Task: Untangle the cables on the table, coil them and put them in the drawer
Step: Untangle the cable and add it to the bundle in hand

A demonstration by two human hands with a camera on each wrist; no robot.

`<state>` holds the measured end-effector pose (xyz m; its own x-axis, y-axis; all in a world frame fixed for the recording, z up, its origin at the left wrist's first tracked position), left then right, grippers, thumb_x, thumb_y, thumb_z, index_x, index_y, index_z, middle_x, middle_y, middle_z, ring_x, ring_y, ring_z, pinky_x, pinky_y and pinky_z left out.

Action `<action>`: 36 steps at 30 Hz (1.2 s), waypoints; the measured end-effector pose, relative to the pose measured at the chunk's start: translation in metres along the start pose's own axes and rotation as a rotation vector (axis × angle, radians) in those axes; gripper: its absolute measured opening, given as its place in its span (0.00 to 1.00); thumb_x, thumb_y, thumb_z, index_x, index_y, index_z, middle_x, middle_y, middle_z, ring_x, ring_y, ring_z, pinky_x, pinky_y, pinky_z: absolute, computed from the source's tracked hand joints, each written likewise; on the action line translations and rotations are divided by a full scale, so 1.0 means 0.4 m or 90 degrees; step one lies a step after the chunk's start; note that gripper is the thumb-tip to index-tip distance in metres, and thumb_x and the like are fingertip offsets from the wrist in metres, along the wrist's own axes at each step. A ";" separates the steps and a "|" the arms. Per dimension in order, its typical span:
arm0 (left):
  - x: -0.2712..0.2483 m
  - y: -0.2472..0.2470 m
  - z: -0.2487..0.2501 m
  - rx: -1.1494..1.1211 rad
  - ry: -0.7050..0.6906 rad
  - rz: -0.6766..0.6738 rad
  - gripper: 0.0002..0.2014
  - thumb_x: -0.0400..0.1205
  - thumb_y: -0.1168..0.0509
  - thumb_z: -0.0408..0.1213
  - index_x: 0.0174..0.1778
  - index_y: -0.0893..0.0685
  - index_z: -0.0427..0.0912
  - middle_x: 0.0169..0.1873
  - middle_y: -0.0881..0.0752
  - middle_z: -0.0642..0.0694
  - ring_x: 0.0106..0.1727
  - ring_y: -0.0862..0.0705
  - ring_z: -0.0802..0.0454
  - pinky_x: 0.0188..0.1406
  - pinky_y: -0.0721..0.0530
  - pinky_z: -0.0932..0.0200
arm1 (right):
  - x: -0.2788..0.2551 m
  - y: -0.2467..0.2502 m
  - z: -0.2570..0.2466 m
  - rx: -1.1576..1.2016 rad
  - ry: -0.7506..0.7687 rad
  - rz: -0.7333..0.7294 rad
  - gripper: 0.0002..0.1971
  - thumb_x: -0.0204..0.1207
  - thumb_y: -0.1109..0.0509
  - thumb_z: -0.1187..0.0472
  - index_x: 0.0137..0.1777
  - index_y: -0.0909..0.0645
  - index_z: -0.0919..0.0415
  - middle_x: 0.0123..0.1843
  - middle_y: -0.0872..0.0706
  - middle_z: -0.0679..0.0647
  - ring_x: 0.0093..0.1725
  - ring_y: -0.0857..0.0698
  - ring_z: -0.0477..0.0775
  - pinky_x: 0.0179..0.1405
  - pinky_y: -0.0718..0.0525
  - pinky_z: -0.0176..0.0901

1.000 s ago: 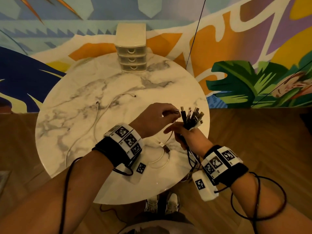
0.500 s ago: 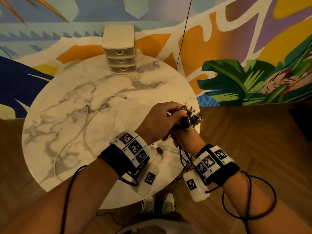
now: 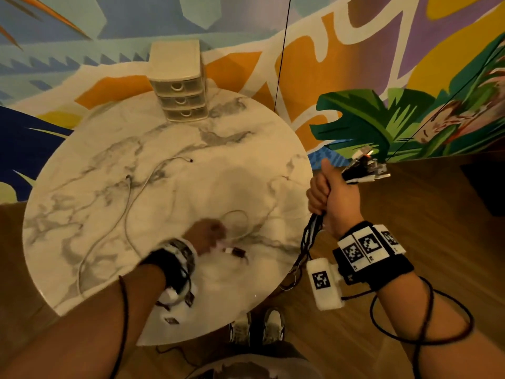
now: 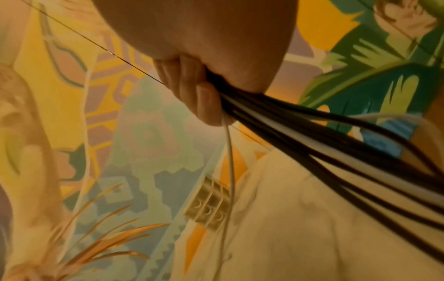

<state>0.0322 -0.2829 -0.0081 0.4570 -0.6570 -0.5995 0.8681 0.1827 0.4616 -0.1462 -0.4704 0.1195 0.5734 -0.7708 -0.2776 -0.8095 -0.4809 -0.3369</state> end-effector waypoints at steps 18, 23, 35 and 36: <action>-0.129 -0.017 0.449 0.542 -0.410 0.244 0.12 0.87 0.49 0.40 0.59 0.22 0.47 0.45 0.22 0.47 0.39 0.20 0.41 0.29 0.34 0.53 | -0.010 -0.064 0.023 -0.468 -0.005 -0.049 0.20 0.83 0.40 0.49 0.29 0.30 0.51 0.21 0.30 0.50 0.23 0.34 0.51 0.26 0.36 0.45; -0.078 -0.011 0.396 0.334 -0.349 0.192 0.11 0.85 0.42 0.38 0.57 0.16 0.43 0.49 0.14 0.43 0.49 0.17 0.41 0.44 0.22 0.53 | 0.024 -0.025 -0.010 -0.425 0.014 0.062 0.17 0.82 0.37 0.54 0.30 0.24 0.49 0.24 0.24 0.44 0.26 0.30 0.45 0.27 0.34 0.40; 0.030 0.271 0.139 0.401 0.048 0.180 0.22 0.87 0.46 0.46 0.41 0.14 0.33 0.44 0.13 0.33 0.46 0.17 0.37 0.47 0.19 0.49 | 0.031 0.071 -0.112 -0.169 0.112 0.198 0.08 0.85 0.39 0.60 0.47 0.25 0.65 0.20 0.17 0.45 0.19 0.23 0.37 0.23 0.27 0.26; 0.026 0.268 0.137 0.388 0.060 0.171 0.23 0.87 0.47 0.47 0.41 0.14 0.33 0.43 0.13 0.34 0.46 0.16 0.37 0.46 0.18 0.50 | 0.029 0.072 -0.114 -0.161 0.110 0.200 0.09 0.85 0.39 0.60 0.46 0.25 0.64 0.20 0.17 0.45 0.18 0.24 0.37 0.20 0.29 0.25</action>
<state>0.1195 -0.3103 0.0712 0.6809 -0.5752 -0.4534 0.4695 -0.1324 0.8730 -0.1686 -0.5123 0.1479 0.2815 -0.9445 -0.1696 -0.9592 -0.2816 -0.0238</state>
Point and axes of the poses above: each hand's wrist, its own x-axis towards the middle knuckle, its own y-axis out of the back of the hand, z = x × y, the point moved 3 cm from there along x, towards the middle knuckle
